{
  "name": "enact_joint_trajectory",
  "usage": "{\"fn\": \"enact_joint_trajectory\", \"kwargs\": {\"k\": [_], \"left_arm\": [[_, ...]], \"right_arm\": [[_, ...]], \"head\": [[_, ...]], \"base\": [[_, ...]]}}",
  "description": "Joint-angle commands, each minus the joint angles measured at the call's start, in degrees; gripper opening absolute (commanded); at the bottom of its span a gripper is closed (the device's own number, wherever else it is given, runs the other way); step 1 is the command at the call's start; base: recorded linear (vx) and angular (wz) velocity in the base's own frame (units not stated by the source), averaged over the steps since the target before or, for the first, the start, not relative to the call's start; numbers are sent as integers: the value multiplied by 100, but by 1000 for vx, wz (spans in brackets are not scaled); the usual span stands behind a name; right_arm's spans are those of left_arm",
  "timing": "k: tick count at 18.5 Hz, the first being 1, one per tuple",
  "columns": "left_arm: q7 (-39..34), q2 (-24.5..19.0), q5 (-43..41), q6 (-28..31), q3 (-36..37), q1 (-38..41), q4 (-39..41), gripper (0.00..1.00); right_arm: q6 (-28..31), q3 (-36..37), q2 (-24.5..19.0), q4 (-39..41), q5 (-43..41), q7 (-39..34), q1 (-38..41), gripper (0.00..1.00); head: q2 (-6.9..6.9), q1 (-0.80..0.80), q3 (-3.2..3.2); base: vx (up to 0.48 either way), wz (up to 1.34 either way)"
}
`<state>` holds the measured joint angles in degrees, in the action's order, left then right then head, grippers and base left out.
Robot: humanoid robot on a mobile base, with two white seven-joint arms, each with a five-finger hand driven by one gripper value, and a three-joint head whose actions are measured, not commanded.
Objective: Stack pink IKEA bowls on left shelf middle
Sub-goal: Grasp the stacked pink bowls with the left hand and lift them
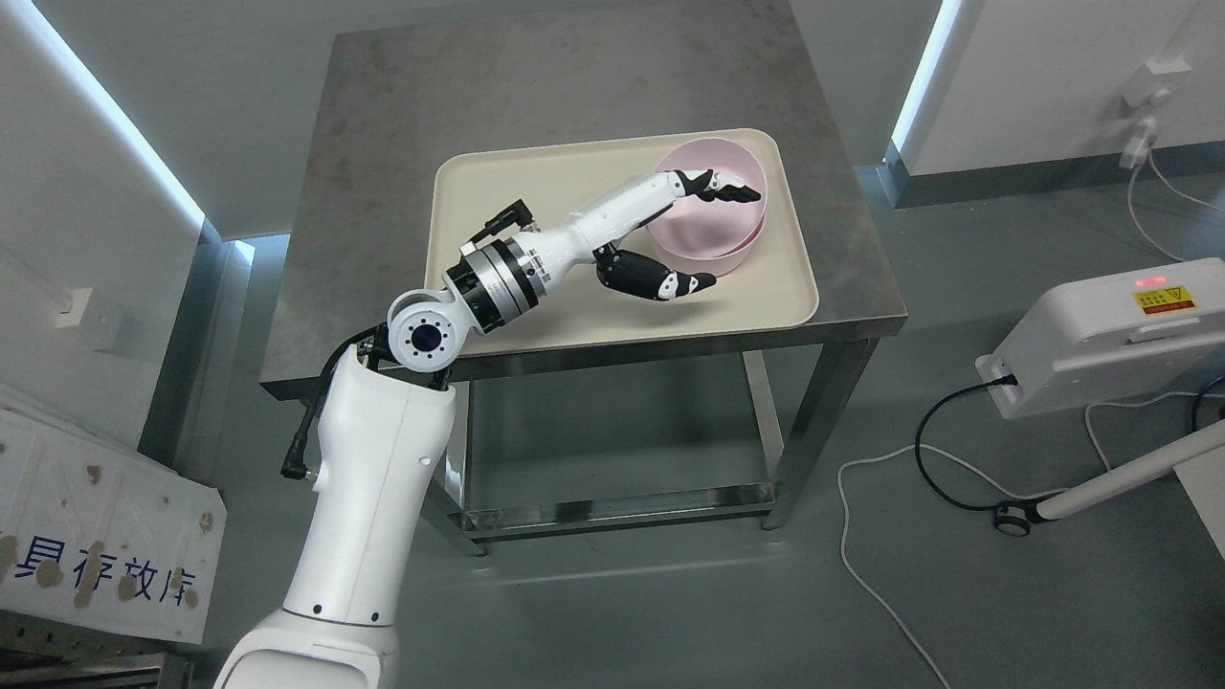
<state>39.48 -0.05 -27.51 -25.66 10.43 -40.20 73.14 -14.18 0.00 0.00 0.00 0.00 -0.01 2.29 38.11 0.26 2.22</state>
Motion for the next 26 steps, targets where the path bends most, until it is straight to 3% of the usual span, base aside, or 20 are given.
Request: {"fn": "enact_joint_trajectory", "kwargs": {"k": [1, 8, 14, 21, 24, 26], "left_arm": [[-116, -95, -1362, 149, 2, 65, 526, 67], [-845, -95, -1881, 588, 1161, -6, 447, 64], [-837, -95, -1890, 598, 1251, -15, 140, 51], [-1091, -95, -1863, 203, 830, -137, -89, 11], [-1100, -95, -1828, 44, 610, -190, -177, 0], [-1100, -95, -1811, -35, 452, -208, -177, 0]], "right_arm": [[3, 26, 100, 100, -9, 1, 0, 100], [3, 26, 100, 100, -9, 1, 0, 100], [3, 26, 100, 100, -9, 1, 8, 100], [3, 26, 100, 100, -9, 1, 0, 100], [3, 26, 100, 100, -9, 1, 0, 100], [3, 26, 100, 100, -9, 1, 0, 100]], "head": [[0, 0, 0], [0, 0, 0], [0, 0, 0], [0, 0, 0], [0, 0, 0], [0, 0, 0]], "base": [[0, 0], [0, 0], [0, 0], [0, 0], [0, 0], [0, 0]]}}
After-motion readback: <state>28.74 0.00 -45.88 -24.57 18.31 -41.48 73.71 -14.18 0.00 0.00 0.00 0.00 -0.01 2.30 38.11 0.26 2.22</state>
